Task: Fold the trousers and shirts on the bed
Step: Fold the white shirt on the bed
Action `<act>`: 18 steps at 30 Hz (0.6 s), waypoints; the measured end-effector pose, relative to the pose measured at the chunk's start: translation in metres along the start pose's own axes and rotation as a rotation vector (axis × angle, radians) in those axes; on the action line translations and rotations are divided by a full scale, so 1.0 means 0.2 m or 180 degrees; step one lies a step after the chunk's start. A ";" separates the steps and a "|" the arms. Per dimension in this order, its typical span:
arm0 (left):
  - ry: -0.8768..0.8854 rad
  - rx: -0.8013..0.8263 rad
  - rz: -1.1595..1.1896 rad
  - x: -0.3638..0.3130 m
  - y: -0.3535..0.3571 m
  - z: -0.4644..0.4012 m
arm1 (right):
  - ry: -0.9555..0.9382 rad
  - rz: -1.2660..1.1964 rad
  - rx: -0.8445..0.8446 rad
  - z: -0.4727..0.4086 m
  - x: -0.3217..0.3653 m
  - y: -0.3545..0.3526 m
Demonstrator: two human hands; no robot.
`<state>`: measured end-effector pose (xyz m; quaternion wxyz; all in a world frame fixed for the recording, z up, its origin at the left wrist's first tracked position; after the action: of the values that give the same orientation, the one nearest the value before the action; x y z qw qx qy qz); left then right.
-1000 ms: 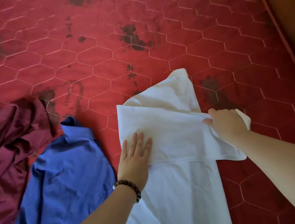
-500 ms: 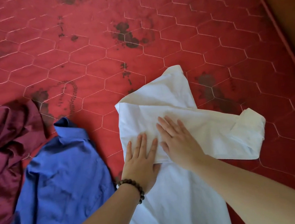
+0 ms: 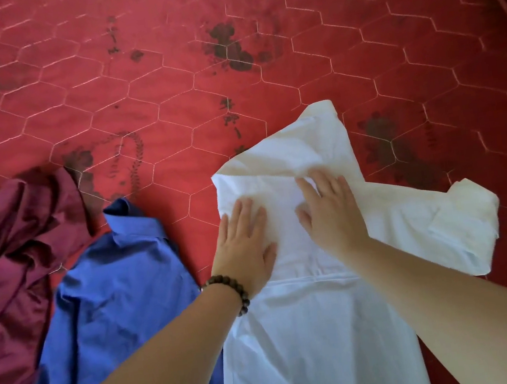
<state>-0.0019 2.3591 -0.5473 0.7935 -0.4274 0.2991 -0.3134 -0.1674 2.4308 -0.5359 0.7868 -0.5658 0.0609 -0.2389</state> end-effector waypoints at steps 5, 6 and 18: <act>-0.0008 0.0006 0.0022 -0.07 0.11 0.18 | 0.0370 0.0329 0.0115 -0.13 -0.01 -0.09; -0.0002 -0.0038 0.0143 -0.08 0.11 0.21 | 0.0308 0.0226 0.0186 -0.14 -0.02 -0.10; -0.0064 -0.0337 0.0906 -0.07 0.12 0.30 | 0.0513 0.0061 0.0547 -0.14 -0.19 -0.19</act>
<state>0.0386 2.4097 -0.5381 0.8092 -0.4251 0.3648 -0.1772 -0.2223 2.4133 -0.5176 0.8272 -0.4747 0.1088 -0.2804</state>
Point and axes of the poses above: each hand's wrist, its own z-axis away from the middle knuckle, its own y-axis out of the palm, x = y × z, the point moved 2 cm from there along -z, towards the middle knuckle, and after that the axes turned 15 degrees about x, right-handed, at the moved point
